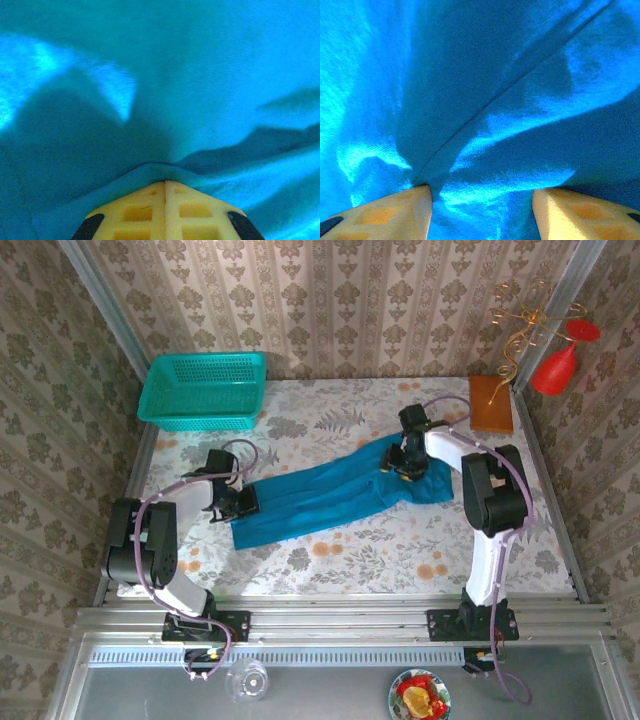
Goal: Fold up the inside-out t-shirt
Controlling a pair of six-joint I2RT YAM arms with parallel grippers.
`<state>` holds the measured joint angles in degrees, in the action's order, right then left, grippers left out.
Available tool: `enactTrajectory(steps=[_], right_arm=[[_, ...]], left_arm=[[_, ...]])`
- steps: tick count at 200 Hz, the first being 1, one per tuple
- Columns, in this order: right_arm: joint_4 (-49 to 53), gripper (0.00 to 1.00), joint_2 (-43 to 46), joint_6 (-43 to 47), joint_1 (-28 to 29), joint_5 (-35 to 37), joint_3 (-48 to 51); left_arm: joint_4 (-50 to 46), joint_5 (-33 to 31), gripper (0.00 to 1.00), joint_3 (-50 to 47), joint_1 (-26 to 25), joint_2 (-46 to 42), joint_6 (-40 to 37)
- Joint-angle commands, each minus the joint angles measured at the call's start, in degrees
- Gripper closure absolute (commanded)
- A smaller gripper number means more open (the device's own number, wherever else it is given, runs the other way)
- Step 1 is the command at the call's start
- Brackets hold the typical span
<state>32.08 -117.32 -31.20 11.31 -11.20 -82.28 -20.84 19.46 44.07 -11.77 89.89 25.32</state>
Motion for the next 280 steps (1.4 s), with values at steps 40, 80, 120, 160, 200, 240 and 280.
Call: enactTrajectory(steps=[40, 80, 120, 160, 200, 240, 280], right_arm=[[5.6, 0.44, -12.0, 4.3, -1.2, -3.2, -15.1], [6.7, 0.44, -5.5, 4.4, -2.9, -3.8, -5.9], [6.1, 0.43, 0.6, 5.6, -4.9, -2.5, 2.8], [7.8, 0.43, 1.7, 5.8, -5.8, -1.3, 2.7], [7.7, 0.43, 1.8, 5.6, -5.9, -2.2, 2.5], [8.0, 0.43, 1.6, 5.7, -5.9, -2.4, 2.1], [8.6, 0.42, 1.3, 5.9, -5.9, -2.3, 1.5]], left_arm=[[1.0, 1.0, 0.92, -8.3, -6.2, -3.0, 7.4], [-3.0, -1.7, 0.89, -8.5, -4.9, -11.3, 7.9], [-7.8, -3.6, 0.79, -3.5, 2.7, -15.5, 3.4], [-9.2, -0.3, 0.75, 1.0, 9.5, -9.6, -1.4], [-7.6, 1.5, 0.74, 1.5, 12.1, -6.3, -1.9], [-7.6, -0.8, 0.73, 0.9, 12.1, -5.0, -2.5], [-7.4, -2.8, 0.71, 0.7, 12.1, -4.1, -2.7]])
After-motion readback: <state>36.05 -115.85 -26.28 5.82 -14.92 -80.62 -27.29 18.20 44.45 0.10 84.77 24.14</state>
